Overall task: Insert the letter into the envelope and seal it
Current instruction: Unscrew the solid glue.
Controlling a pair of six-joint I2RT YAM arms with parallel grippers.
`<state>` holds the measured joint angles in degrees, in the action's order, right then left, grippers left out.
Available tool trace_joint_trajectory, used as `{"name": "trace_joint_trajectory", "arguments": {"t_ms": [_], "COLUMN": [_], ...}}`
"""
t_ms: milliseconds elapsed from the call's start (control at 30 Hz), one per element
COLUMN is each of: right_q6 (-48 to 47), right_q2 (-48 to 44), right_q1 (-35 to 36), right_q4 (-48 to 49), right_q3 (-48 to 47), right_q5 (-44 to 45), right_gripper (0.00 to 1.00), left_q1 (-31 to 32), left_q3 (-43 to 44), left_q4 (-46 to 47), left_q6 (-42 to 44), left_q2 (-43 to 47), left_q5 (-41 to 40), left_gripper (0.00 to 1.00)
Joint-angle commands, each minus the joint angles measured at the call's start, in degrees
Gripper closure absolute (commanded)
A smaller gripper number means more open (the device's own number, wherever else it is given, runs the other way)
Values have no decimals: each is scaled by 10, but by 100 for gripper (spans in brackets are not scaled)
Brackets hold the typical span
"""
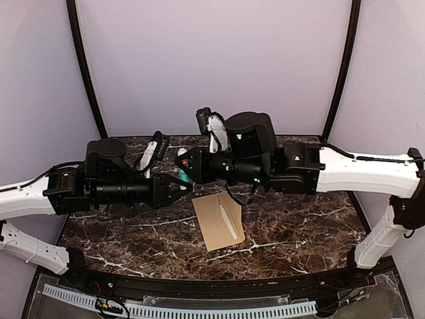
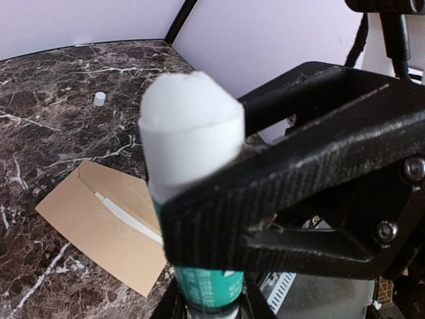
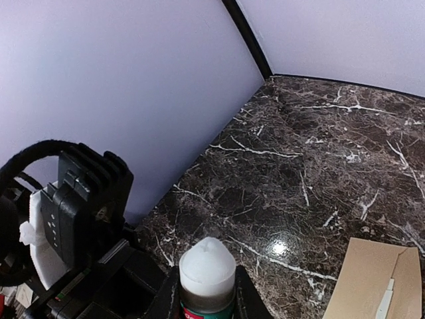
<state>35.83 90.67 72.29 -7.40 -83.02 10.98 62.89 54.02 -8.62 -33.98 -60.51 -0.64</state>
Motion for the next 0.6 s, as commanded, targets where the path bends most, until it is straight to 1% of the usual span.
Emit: {"name": "trace_joint_trajectory", "arguments": {"t_ms": [0,233,300,400,467,500,567], "right_q6": [61,73,75,77,73,63,37], "right_q2": [17,19,15,-8,-34,-50,-89], "right_q1": [35,35,35,35,32,31,26], "right_q4": [-48,-65,-61,-42,-29,-14,45], "right_q3": [-27,-34,-31,-6,21,35,79], "right_q5": [19,49,50,44,46,41,3], "right_gripper": [99,98,94,82,70,63,47], "left_q1": [-9,-9,-9,-10,-18,-28,-46], "left_q3": [-8,-9,-7,-18,-32,-36,-49], "left_q4": [-1,16,19,49,77,88,113], "left_q6": [-12,-17,-18,-25,-34,-38,-52], "left_q2": [-3,-26,-33,-20,-2,5,21], "left_q5": [-102,-68,-63,-49,-20,-9,36], "left_gripper": [100,100,100,100,100,100,100]}}
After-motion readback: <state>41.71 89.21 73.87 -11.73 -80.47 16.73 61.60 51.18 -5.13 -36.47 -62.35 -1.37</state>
